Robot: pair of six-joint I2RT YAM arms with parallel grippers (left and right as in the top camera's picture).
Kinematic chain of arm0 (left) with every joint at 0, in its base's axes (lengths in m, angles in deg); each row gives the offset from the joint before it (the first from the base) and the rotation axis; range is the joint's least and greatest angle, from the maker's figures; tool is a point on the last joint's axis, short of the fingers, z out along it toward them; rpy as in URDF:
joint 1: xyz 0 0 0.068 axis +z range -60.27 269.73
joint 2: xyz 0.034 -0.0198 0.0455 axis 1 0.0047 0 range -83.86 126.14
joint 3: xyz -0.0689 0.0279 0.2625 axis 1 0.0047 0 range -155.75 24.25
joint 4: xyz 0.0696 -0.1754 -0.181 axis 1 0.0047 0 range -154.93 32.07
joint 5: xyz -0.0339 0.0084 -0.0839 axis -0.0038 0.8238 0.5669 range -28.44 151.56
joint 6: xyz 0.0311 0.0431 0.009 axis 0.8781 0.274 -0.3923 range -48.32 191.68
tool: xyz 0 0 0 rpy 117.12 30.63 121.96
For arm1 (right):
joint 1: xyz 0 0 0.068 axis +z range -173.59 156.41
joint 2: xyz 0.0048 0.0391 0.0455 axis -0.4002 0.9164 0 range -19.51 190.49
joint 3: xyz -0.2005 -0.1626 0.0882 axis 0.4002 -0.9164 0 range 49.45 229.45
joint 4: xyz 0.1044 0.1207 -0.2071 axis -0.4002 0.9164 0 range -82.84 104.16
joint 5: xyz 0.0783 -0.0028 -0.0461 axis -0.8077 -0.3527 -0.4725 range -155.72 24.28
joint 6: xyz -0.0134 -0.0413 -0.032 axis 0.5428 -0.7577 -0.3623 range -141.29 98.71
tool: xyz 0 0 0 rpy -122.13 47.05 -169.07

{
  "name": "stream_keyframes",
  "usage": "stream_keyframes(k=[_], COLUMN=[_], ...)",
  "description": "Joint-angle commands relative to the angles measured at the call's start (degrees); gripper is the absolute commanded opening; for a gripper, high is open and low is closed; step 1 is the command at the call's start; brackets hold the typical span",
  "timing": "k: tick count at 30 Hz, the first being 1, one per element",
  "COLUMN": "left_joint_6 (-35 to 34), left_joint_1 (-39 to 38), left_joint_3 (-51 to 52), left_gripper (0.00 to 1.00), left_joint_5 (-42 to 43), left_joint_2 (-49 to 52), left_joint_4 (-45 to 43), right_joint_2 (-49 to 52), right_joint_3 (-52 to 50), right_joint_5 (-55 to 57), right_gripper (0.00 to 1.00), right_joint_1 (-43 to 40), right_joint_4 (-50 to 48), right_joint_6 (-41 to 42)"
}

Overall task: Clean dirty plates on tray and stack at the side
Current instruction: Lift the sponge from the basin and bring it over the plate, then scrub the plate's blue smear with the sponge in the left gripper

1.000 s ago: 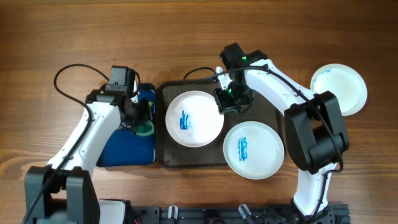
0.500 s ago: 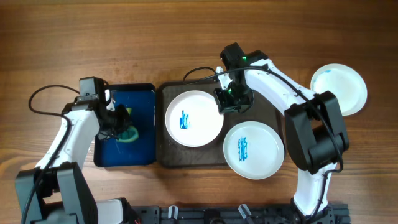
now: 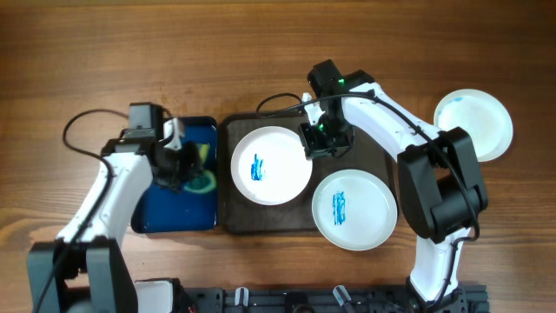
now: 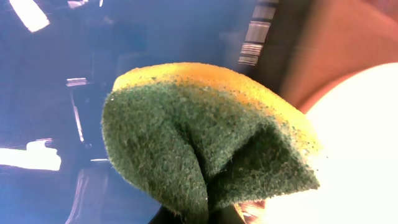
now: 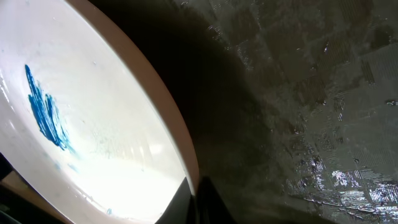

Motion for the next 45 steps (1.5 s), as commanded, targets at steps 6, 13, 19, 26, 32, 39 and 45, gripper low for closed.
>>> stream_keyframes(k=[6, 13, 19, 26, 32, 39, 45], left_joint_6=[-4.5, -6.1, -6.1, -5.2, -2.9, -1.1, -1.9], left_joint_1=[-15.6, -18.0, -18.0, -18.1, -18.0, -18.0, -18.1], left_joint_3=[-3.0, -3.0, -3.0, -3.0, -3.0, -3.0, -3.0], left_gripper=[0.04, 0.04, 0.04, 0.04, 0.04, 0.04, 0.04], left_joint_5=[3.9, 3.9, 3.9, 4.3, 9.5, 11.8, 22.4], left_joint_2=[-3.4, -3.3, -3.3, -3.3, -2.2, 7.6, 20.2], left_joint_4=[-2.9, -4.3, -4.3, -5.0, -9.3, -14.1, -24.5], right_joint_2=[-1.5, -1.5, 0.3, 0.8, 0.8, 0.8, 0.8], right_joint_3=[0.5, -0.3, -3.0, -5.7, -5.7, -5.7, -5.7], right_joint_5=[-1.2, 11.1, 8.3, 1.2, -0.5, -0.5, -0.4], right_gripper=[0.05, 0.05, 0.05, 0.04, 0.05, 0.04, 0.05], right_joint_1=[0.0, 0.0, 0.0, 0.0, 0.0, 0.0, 0.0], right_joint_4=[-0.8, -3.4, -7.3, -12.0, -14.3, -13.6, -12.6], right_joint_6=[4.1, 13.7, 15.2, 10.5, 9.2, 9.2, 9.2])
